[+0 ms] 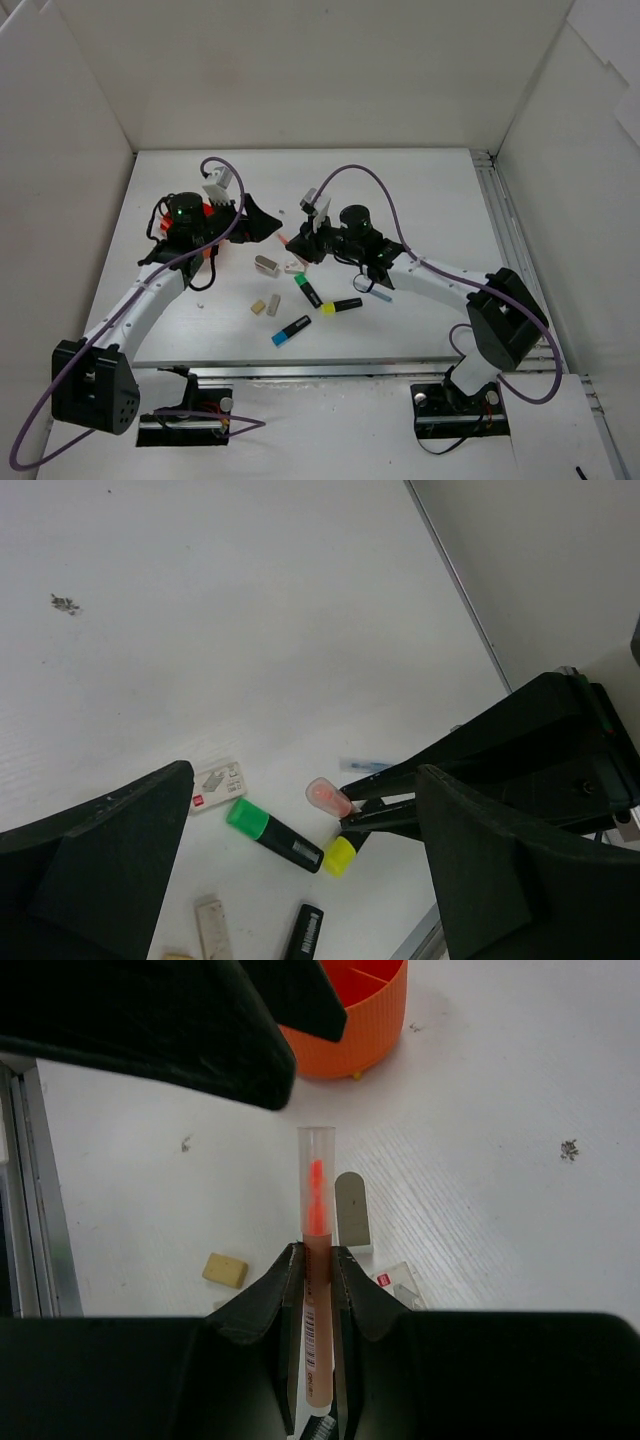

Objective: Sort the stationery into containers
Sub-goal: Pick up the pen from the center of the board.

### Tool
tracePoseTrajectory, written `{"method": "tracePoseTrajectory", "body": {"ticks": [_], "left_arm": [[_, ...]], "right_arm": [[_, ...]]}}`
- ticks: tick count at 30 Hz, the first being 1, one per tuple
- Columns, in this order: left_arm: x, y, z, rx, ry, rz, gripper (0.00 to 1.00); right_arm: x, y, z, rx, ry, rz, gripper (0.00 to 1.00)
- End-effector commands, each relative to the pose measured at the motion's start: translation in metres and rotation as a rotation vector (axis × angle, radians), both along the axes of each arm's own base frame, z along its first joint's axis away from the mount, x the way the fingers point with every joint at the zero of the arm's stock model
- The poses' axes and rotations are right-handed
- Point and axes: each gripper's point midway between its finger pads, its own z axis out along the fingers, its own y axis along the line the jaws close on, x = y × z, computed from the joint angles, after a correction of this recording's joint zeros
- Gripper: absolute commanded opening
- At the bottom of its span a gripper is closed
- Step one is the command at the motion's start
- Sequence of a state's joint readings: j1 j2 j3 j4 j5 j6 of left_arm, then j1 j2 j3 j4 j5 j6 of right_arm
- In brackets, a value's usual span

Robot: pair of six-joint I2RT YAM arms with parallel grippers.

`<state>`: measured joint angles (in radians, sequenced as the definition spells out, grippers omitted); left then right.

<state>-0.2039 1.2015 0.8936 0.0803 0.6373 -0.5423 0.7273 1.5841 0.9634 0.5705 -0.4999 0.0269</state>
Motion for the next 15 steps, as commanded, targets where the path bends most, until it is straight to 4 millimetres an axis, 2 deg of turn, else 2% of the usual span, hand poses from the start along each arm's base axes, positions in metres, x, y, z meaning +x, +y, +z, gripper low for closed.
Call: {"method": "tracePoseTrajectory", "body": {"ticks": [1, 4, 6, 15], "left_arm": [[0.007, -0.019, 0.028, -0.058, -0.106, -0.067, 0.84], [0.008, -0.027, 0.020, -0.058, -0.082, -0.080, 0.70], [0.010, -0.026, 0.012, -0.061, -0.058, -0.061, 0.65], [0.005, -0.044, 0.015, -0.108, -0.063, -0.105, 0.36]], "right_arm": [[0.001, 0.009, 0.061, 0.166, -0.110, 0.008, 0.00], [0.004, 0.009, 0.069, 0.185, -0.124, -0.009, 0.00], [0.007, 0.008, 0.072, 0.191, -0.134, -0.027, 0.00], [0.014, 0.015, 0.070, 0.185, -0.140, -0.054, 0.00]]}}
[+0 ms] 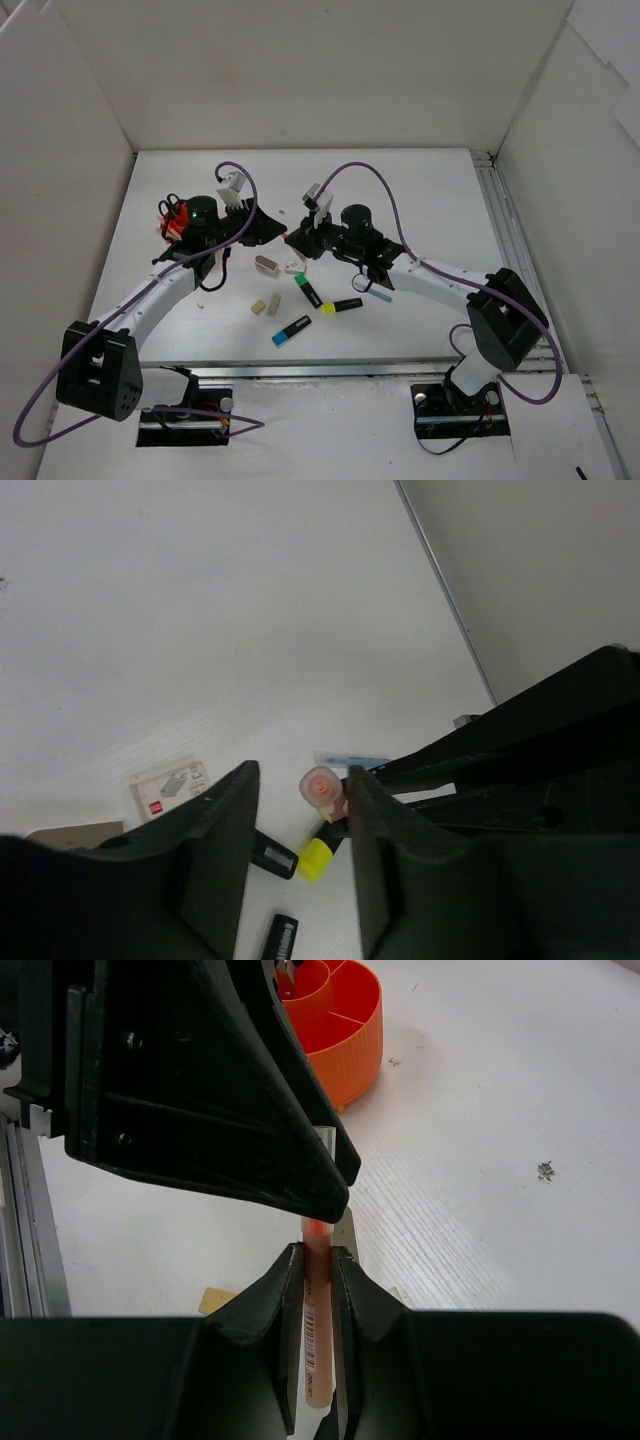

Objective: Sort the stationery into containers
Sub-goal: Place the pen in the storage box.

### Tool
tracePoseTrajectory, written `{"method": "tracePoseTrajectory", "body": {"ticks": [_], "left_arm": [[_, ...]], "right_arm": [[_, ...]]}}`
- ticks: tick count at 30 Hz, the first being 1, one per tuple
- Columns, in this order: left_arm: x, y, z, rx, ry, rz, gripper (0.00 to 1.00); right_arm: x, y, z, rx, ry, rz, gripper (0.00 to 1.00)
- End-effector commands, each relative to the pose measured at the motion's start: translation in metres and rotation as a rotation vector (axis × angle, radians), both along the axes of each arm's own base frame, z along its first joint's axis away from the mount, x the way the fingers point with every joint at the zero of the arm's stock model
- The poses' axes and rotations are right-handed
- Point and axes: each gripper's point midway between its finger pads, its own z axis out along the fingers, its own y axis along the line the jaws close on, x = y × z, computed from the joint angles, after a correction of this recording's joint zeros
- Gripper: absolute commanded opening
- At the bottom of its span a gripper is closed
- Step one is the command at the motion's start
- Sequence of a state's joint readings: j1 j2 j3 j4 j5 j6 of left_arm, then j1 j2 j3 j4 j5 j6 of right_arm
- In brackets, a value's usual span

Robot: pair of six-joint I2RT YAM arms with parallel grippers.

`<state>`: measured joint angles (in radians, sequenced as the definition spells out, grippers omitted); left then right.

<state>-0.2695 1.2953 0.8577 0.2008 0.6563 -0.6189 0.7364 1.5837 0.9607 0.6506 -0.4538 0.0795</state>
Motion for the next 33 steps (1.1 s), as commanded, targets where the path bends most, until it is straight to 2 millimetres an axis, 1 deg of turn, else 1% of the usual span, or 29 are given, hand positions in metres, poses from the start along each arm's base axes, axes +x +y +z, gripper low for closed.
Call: {"method": "tracePoseTrajectory", "body": {"ticks": [1, 3, 4, 7, 8, 9, 10, 11, 12, 13, 14, 15, 16, 17, 18, 19, 20, 21, 22, 23, 24, 25, 26, 27, 28, 29, 30, 32, 33], "left_arm": [[0.005, -0.013, 0.038, -0.064, -0.126, -0.034, 0.28], [0.005, -0.014, 0.035, -0.073, -0.120, -0.035, 0.21], [0.005, -0.014, 0.037, -0.081, -0.122, -0.033, 0.13], [0.005, -0.015, 0.035, -0.085, -0.112, -0.032, 0.00], [0.005, -0.014, 0.036, -0.087, -0.115, -0.030, 0.00], [0.005, -0.013, 0.037, -0.085, -0.119, -0.018, 0.00], [0.005, -0.011, 0.036, -0.081, -0.114, -0.007, 0.00], [0.006, -0.009, 0.036, -0.073, -0.117, 0.006, 0.00], [0.008, -0.004, 0.041, -0.065, -0.132, 0.041, 0.00], [0.008, -0.001, 0.039, -0.045, -0.130, 0.056, 0.00], [0.008, 0.002, 0.041, -0.032, -0.140, 0.072, 0.00], [0.012, 0.015, 0.051, -0.019, -0.166, 0.128, 0.00], [0.012, 0.023, 0.048, 0.006, -0.152, 0.158, 0.00], [0.015, 0.038, 0.059, 0.026, -0.188, 0.207, 0.00], [0.017, 0.053, 0.056, 0.050, -0.171, 0.260, 0.00], [0.019, 0.064, 0.057, 0.057, -0.170, 0.295, 0.00], [0.023, 0.091, 0.061, 0.076, -0.188, 0.385, 0.00], [0.023, 0.106, 0.060, 0.091, -0.179, 0.433, 0.00], [0.023, 0.120, 0.059, 0.111, -0.181, 0.481, 0.00], [0.025, 0.152, 0.064, 0.144, -0.195, 0.606, 0.00], [0.022, 0.168, 0.061, 0.179, -0.184, 0.663, 0.00], [0.021, 0.182, 0.063, 0.202, -0.190, 0.715, 0.00], [0.015, 0.196, 0.063, 0.229, -0.188, 0.771, 0.00], [0.014, 0.222, 0.061, 0.278, -0.185, 0.877, 0.00], [0.012, 0.233, 0.061, 0.296, -0.184, 0.928, 0.00], [0.009, 0.253, 0.058, 0.333, -0.173, 1.018, 0.00], [0.007, 0.266, 0.057, 0.349, -0.166, 1.061, 0.00], [0.006, 0.278, 0.051, 0.368, -0.152, 1.101, 0.00], [0.007, 0.285, 0.053, 0.372, -0.162, 1.124, 0.00]], "right_arm": [[0.007, 0.011, 0.055, 0.117, -0.129, -0.011, 0.00], [0.006, 0.014, 0.054, 0.111, -0.134, -0.010, 0.00], [0.007, 0.014, 0.055, 0.113, -0.136, -0.014, 0.00], [0.008, 0.013, 0.054, 0.109, -0.140, -0.020, 0.00], [0.008, 0.013, 0.054, 0.109, -0.141, -0.018, 0.00], [0.008, 0.013, 0.055, 0.109, -0.140, -0.021, 0.03], [0.008, 0.013, 0.055, 0.112, -0.137, -0.024, 0.16], [0.008, 0.012, 0.056, 0.116, -0.132, -0.027, 0.20], [0.007, 0.010, 0.058, 0.119, -0.136, -0.030, 0.27], [0.006, 0.009, 0.057, 0.117, -0.137, -0.030, 0.56], [0.003, 0.008, 0.058, 0.118, -0.139, -0.027, 0.71], [0.001, 0.006, 0.063, 0.124, -0.149, -0.022, 0.87], [-0.002, 0.003, 0.057, 0.114, -0.144, -0.013, 0.98], [-0.004, 0.000, 0.054, 0.106, -0.150, 0.004, 0.98], [-0.007, -0.004, 0.055, 0.108, -0.150, 0.007, 0.98], [-0.006, -0.013, 0.042, 0.090, -0.130, -0.008, 0.98], [-0.002, -0.022, 0.039, 0.093, -0.106, -0.030, 0.98], [-0.005, -0.029, 0.021, 0.077, -0.061, -0.041, 0.98], [0.004, -0.044, 0.013, 0.079, -0.021, -0.082, 0.98], [0.004, -0.051, 0.011, 0.083, -0.008, -0.095, 0.98], [0.000, -0.059, -0.005, 0.067, 0.031, -0.104, 0.98], [0.004, -0.071, -0.011, 0.068, 0.051, -0.133, 0.98], [0.002, -0.077, -0.010, 0.069, 0.056, -0.143, 0.98], [0.001, -0.085, -0.022, 0.058, 0.081, -0.170, 0.98], [0.004, -0.095, -0.024, 0.053, 0.083, -0.201, 0.98], [0.007, -0.102, -0.026, 0.046, 0.086, -0.238, 0.98], [0.008, -0.109, -0.035, 0.031, 0.102, -0.265, 0.98], [0.010, -0.123, -0.039, -0.003, 0.108, -0.314, 0.98], [0.014, -0.131, -0.042, -0.018, 0.113, -0.346, 0.98]]}}
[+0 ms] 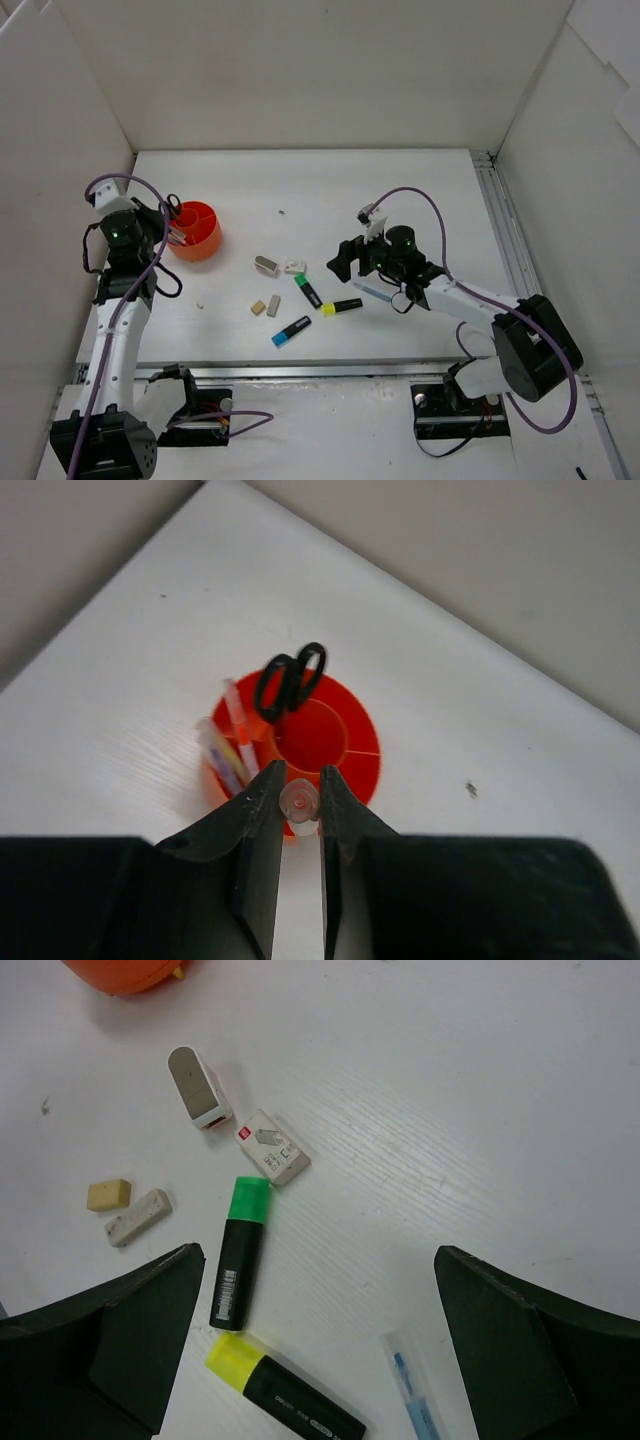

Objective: Sort the stationery into containers
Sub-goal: Place the pen in the storage box.

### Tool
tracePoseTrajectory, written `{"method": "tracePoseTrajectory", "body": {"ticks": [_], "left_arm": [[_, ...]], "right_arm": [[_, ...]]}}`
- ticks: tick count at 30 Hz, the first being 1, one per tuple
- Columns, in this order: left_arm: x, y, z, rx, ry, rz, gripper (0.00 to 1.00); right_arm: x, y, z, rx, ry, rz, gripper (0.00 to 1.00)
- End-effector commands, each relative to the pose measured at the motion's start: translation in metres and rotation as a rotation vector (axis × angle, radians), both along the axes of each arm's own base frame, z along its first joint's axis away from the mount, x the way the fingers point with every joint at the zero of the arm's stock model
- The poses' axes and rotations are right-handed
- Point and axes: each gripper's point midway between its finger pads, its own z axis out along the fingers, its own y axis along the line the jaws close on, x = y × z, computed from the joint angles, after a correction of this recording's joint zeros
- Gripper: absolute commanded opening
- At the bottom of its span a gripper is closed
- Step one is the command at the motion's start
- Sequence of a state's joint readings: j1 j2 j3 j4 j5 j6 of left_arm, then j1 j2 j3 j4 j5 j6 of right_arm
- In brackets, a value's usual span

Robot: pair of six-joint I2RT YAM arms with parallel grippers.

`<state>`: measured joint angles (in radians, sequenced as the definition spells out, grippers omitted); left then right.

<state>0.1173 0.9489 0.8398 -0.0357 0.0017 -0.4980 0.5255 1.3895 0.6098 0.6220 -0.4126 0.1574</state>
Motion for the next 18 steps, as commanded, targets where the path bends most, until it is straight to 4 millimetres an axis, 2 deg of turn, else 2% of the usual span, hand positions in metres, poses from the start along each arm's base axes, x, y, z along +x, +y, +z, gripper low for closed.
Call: {"method": "tracePoseTrajectory", "body": {"ticks": [1, 2, 6, 7, 9, 10, 15, 18], "left_arm": [[-0.003, 0.038, -0.001, 0.077, 0.009, 0.168, 0.00], [0.000, 0.047, -0.005, 0.091, 0.003, 0.209, 0.00], [0.013, 0.057, -0.017, 0.086, 0.012, 0.251, 0.00], [0.018, 0.056, -0.029, 0.084, 0.029, 0.243, 0.00], [0.026, 0.053, -0.029, 0.070, 0.002, 0.220, 0.00], [0.029, 0.053, -0.034, 0.061, 0.008, 0.222, 0.00], [0.037, 0.056, -0.043, 0.044, 0.012, 0.240, 0.00], [0.035, 0.054, -0.046, 0.031, 0.010, 0.240, 0.00]], "right_arm": [[0.013, -0.016, 0.031, 0.002, -0.086, -0.080, 0.98], [0.014, -0.021, 0.033, -0.010, -0.092, -0.097, 0.98], [0.015, -0.036, 0.028, -0.070, -0.092, -0.131, 0.98], [0.014, -0.039, 0.025, -0.088, -0.085, -0.135, 0.98], [0.009, -0.039, 0.019, -0.124, -0.075, -0.105, 0.98], [0.003, -0.042, 0.005, -0.180, -0.035, -0.076, 0.98], [-0.003, -0.042, -0.009, -0.188, 0.034, -0.062, 0.98], [-0.003, -0.046, -0.014, -0.191, 0.048, -0.091, 0.98]]}}
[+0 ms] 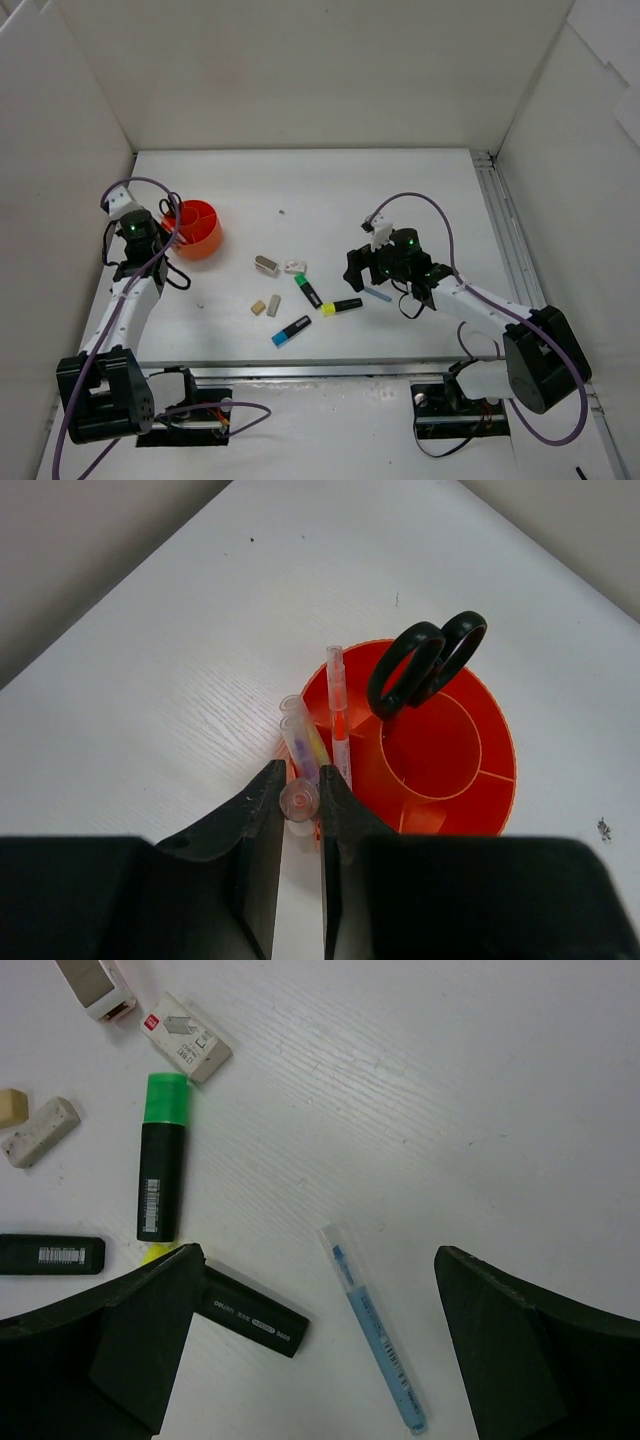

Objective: Sort the stationery into containers
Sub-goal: Place the pen in the storage box.

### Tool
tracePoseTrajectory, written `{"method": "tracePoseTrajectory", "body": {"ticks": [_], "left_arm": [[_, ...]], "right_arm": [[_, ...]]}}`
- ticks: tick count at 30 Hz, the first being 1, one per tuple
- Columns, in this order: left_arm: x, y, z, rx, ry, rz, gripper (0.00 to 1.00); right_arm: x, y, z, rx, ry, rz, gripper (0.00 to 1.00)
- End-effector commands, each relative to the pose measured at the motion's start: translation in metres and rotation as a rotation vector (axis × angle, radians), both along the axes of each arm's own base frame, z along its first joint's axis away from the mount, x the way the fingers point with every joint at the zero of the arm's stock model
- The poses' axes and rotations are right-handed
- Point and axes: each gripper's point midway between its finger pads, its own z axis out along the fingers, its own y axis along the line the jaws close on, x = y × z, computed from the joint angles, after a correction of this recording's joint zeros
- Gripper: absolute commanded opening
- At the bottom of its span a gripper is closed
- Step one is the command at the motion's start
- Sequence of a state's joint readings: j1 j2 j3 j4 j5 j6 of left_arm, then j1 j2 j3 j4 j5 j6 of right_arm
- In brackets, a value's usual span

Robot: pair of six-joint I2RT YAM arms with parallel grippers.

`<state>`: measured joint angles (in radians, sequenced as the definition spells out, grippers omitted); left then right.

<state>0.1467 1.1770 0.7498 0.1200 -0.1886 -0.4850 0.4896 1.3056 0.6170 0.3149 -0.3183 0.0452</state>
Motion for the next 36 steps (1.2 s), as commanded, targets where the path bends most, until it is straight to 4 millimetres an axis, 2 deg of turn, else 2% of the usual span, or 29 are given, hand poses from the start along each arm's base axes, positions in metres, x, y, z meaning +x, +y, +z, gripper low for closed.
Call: {"method": "tracePoseTrajectory", "body": {"ticks": [1, 2, 3, 5, 6, 13, 14, 18, 22, 25, 26, 30, 32, 33, 34, 35, 36], "left_arm": [[0.011, 0.004, 0.043, -0.004, -0.167, 0.023, 0.00], [0.009, 0.003, 0.045, -0.005, -0.162, 0.017, 0.00], [0.007, 0.001, 0.060, -0.002, -0.187, 0.005, 0.00], [0.004, -0.003, 0.064, 0.002, -0.174, -0.024, 0.00], [0.004, -0.003, 0.073, 0.004, -0.188, -0.024, 0.00], [0.006, -0.003, 0.077, 0.011, -0.185, -0.028, 0.00], [0.009, -0.002, 0.071, 0.006, -0.166, -0.026, 0.00], [0.021, -0.001, 0.067, 0.001, -0.184, -0.024, 0.00], [0.034, 0.000, 0.049, -0.030, -0.139, -0.020, 0.00], [0.038, -0.003, 0.032, -0.064, -0.107, -0.021, 0.00], [0.038, -0.003, 0.027, -0.071, -0.094, -0.019, 0.00], [0.031, -0.006, 0.020, -0.092, -0.073, -0.019, 0.29], [0.026, -0.008, 0.024, -0.092, -0.085, -0.025, 0.41], [0.023, -0.009, 0.025, -0.094, -0.084, -0.029, 0.59], [0.020, -0.010, 0.032, -0.093, -0.101, -0.031, 0.71], [0.018, -0.011, 0.036, -0.094, -0.107, -0.032, 0.79], [0.016, -0.013, 0.036, -0.097, -0.104, -0.043, 0.96]], "right_arm": [[0.010, 0.000, 0.015, 0.018, -0.045, -0.018, 0.98], [0.010, 0.000, 0.015, 0.019, -0.045, -0.021, 0.98], [0.010, -0.001, 0.017, 0.020, -0.048, -0.026, 0.98], [0.011, -0.002, 0.019, 0.021, -0.054, -0.032, 0.98], [0.012, -0.004, 0.020, 0.024, -0.059, -0.038, 0.98], [0.015, -0.011, 0.014, 0.031, -0.027, -0.086, 0.98], [0.017, -0.012, 0.014, 0.034, -0.023, -0.092, 0.98], [0.017, -0.013, 0.013, 0.037, -0.016, -0.092, 0.98], [0.018, -0.017, 0.009, 0.044, 0.016, -0.128, 0.98], [0.015, -0.030, -0.003, 0.020, 0.128, -0.223, 0.98], [0.007, -0.033, -0.012, 0.002, 0.184, -0.229, 0.98], [-0.011, -0.042, -0.027, -0.014, 0.281, -0.282, 0.98], [-0.017, -0.048, -0.034, -0.027, 0.321, -0.333, 0.98], [-0.018, -0.051, -0.036, -0.038, 0.332, -0.350, 0.98], [-0.020, -0.053, -0.039, -0.044, 0.347, -0.366, 0.98], [-0.022, -0.054, -0.044, -0.054, 0.366, -0.367, 0.98], [-0.023, -0.054, -0.047, -0.062, 0.376, -0.369, 0.98]]}}
